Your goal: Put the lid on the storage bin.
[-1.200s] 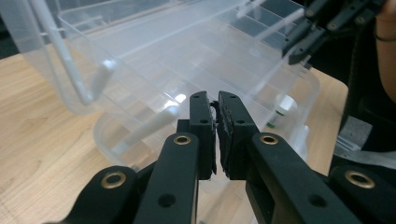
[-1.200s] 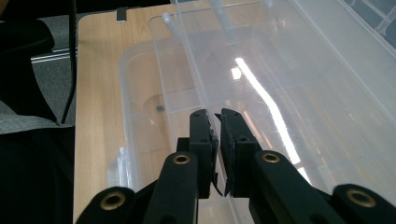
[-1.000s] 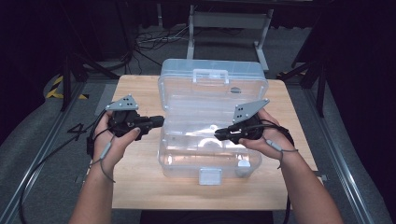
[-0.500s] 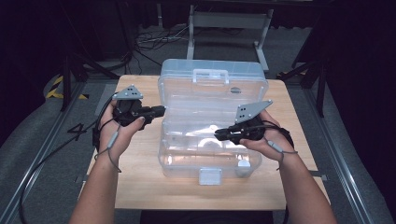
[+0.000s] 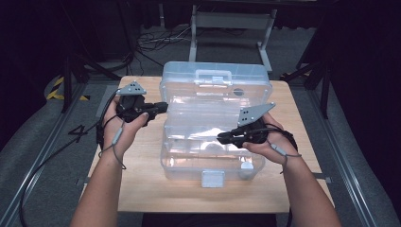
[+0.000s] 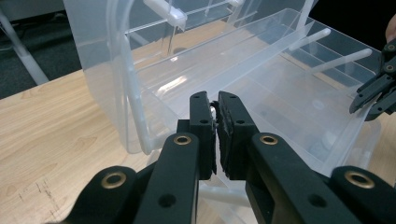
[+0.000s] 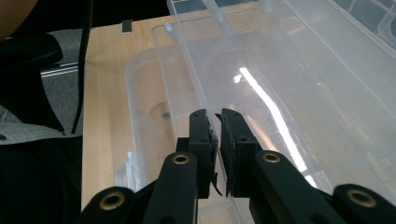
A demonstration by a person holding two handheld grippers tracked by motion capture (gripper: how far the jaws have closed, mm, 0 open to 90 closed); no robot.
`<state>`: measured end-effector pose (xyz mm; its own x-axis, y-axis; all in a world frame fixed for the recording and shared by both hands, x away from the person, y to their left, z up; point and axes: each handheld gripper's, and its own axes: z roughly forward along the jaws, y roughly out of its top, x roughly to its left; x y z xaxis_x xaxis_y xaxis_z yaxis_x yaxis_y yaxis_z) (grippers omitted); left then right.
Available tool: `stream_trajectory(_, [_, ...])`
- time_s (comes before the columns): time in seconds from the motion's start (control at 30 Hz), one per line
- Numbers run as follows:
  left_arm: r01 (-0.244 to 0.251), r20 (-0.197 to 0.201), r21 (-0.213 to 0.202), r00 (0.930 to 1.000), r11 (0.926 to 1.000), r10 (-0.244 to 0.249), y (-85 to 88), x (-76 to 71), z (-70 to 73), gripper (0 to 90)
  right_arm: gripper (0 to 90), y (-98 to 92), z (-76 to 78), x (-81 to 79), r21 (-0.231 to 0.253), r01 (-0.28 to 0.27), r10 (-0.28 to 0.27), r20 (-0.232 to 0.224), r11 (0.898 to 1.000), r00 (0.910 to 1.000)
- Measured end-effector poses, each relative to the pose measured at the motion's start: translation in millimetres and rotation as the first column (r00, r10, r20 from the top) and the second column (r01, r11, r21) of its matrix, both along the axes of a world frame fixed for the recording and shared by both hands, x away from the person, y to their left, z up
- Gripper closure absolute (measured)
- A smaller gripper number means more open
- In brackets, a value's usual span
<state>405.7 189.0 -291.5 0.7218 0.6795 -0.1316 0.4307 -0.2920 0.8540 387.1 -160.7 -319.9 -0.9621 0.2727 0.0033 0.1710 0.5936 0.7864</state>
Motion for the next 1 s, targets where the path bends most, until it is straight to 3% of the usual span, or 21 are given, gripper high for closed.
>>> stream_trajectory(1.0, [-0.028,0.01,-0.003,0.9996,0.9996,0.028,0.5,0.1,5.1,85.9,84.1,3.0,-3.5,-5.5,-0.044,-0.033,0.032,-0.027,0.998,0.9991])
